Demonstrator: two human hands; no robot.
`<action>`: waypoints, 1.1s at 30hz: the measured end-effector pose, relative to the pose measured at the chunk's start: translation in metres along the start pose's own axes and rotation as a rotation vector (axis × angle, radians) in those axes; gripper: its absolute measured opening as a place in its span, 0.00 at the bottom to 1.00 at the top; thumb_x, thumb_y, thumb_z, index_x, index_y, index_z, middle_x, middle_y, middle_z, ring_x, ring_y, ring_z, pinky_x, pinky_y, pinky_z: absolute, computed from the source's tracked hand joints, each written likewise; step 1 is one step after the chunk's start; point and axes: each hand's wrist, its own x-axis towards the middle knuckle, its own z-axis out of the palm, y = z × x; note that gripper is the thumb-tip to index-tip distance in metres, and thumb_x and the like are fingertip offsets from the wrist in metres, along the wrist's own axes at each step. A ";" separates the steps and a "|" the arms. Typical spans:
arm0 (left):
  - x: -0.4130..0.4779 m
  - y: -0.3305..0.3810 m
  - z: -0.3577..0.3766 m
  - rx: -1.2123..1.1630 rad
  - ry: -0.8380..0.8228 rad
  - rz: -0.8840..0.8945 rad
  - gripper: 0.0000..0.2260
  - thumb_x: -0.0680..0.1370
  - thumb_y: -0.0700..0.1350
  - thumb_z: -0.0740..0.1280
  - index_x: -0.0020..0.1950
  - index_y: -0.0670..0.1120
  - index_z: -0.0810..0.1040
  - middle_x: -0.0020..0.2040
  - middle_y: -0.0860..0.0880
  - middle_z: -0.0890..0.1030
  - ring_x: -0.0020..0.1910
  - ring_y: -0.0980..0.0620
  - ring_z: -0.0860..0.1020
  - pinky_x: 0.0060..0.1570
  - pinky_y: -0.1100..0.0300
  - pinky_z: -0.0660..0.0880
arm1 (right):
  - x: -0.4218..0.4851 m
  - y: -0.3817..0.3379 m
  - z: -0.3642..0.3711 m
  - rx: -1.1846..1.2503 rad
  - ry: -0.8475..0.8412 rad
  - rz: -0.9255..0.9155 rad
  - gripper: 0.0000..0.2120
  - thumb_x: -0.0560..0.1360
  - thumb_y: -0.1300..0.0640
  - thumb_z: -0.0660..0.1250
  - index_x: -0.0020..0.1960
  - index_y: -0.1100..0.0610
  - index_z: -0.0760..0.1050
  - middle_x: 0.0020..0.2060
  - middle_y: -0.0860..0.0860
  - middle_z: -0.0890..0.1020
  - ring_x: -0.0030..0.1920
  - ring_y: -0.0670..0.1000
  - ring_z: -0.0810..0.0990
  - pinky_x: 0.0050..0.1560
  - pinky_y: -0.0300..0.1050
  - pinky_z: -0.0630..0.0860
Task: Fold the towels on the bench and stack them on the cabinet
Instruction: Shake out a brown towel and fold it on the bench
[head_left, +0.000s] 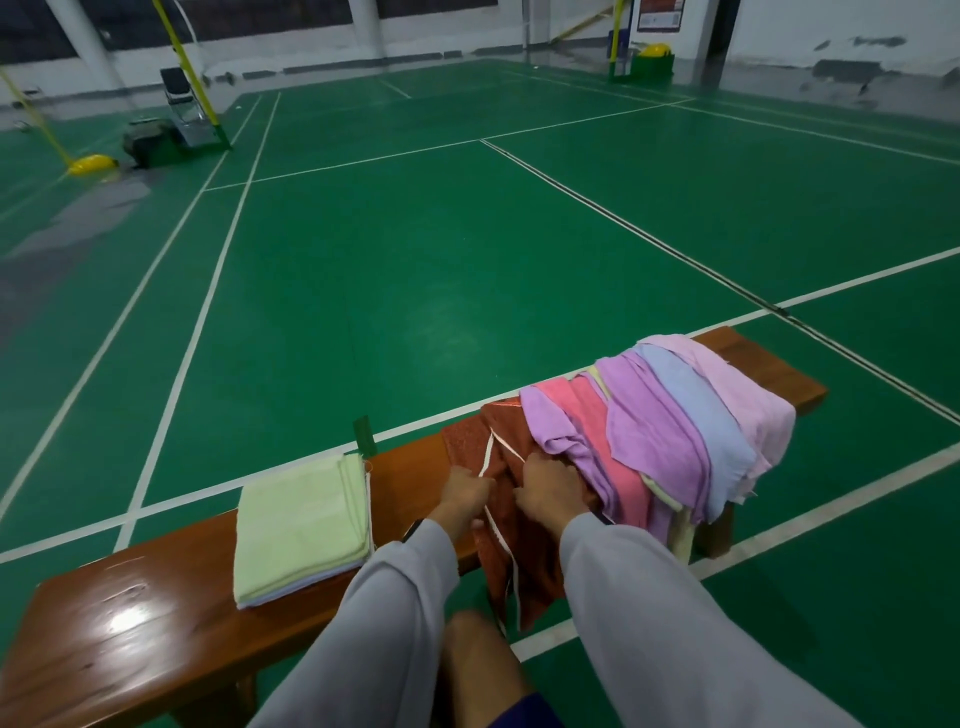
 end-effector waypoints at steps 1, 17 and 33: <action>-0.002 0.000 -0.001 0.009 0.035 0.039 0.03 0.79 0.44 0.68 0.48 0.45 0.76 0.43 0.45 0.82 0.40 0.47 0.80 0.37 0.55 0.79 | -0.001 -0.005 -0.001 0.027 0.033 0.005 0.22 0.76 0.48 0.67 0.64 0.61 0.75 0.60 0.61 0.81 0.60 0.63 0.81 0.60 0.53 0.77; -0.019 0.076 -0.069 -0.832 0.039 0.080 0.10 0.75 0.34 0.63 0.53 0.42 0.81 0.37 0.43 0.79 0.32 0.47 0.78 0.35 0.56 0.79 | -0.001 -0.062 -0.048 0.914 0.155 0.087 0.19 0.82 0.53 0.60 0.44 0.60 0.86 0.40 0.55 0.87 0.45 0.50 0.85 0.53 0.48 0.78; -0.075 0.115 -0.188 -0.719 0.078 0.257 0.10 0.76 0.38 0.69 0.57 0.38 0.77 0.40 0.40 0.82 0.35 0.44 0.81 0.41 0.50 0.81 | 0.007 -0.157 -0.117 1.483 -0.214 0.053 0.14 0.75 0.56 0.74 0.56 0.62 0.82 0.52 0.61 0.86 0.41 0.55 0.85 0.47 0.49 0.82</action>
